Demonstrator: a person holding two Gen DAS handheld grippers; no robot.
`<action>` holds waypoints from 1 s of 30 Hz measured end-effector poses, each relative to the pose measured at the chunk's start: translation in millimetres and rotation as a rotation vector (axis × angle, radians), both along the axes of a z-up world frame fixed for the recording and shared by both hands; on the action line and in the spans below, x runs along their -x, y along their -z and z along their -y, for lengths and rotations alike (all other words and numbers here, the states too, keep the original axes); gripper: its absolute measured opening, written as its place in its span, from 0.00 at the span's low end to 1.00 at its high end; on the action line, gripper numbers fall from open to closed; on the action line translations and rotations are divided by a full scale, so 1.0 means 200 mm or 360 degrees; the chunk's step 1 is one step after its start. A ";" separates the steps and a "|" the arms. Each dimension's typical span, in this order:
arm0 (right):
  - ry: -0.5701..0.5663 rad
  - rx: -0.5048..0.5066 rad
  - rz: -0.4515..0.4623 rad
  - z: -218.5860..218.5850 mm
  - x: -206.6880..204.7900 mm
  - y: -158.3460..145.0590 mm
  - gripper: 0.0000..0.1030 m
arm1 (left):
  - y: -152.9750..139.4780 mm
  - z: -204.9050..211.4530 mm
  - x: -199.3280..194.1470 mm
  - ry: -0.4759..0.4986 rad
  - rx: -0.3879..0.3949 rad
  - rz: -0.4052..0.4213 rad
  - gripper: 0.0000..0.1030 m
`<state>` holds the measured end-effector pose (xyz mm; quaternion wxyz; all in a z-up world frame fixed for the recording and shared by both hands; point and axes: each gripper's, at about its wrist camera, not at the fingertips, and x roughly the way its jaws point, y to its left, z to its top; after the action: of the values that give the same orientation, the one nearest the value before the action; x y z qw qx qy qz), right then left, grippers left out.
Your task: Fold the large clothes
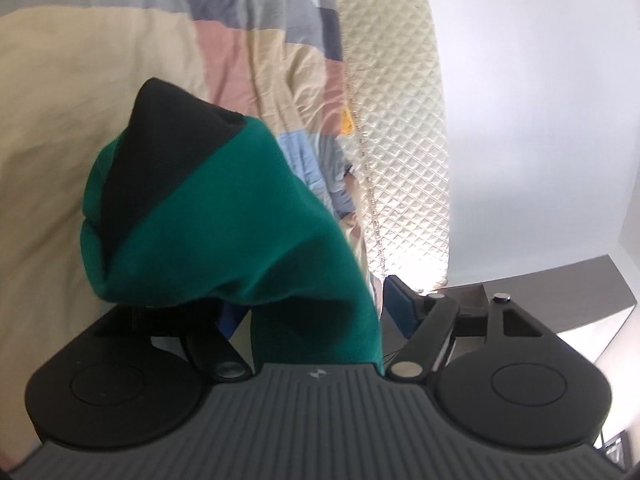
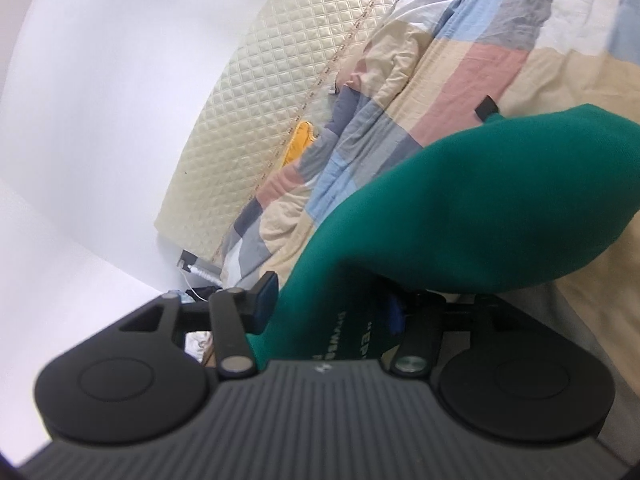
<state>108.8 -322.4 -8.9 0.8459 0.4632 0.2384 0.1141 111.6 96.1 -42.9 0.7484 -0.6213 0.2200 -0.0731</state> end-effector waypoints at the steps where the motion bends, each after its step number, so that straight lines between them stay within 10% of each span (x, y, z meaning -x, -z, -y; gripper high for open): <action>1: -0.0001 0.0002 0.0004 0.00 -0.03 -0.01 0.56 | -0.01 0.00 -0.03 -0.0008 0.0007 0.0013 0.75; 30: -0.0164 0.0454 0.0088 -0.07 -1.06 0.29 0.59 | 0.30 0.00 -1.07 0.0165 -0.0514 0.0146 0.76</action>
<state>320.2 -308.1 -67.9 0.9025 0.3221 0.2522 0.1349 325.6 96.7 -102.5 0.8430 -0.4768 0.2264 -0.1036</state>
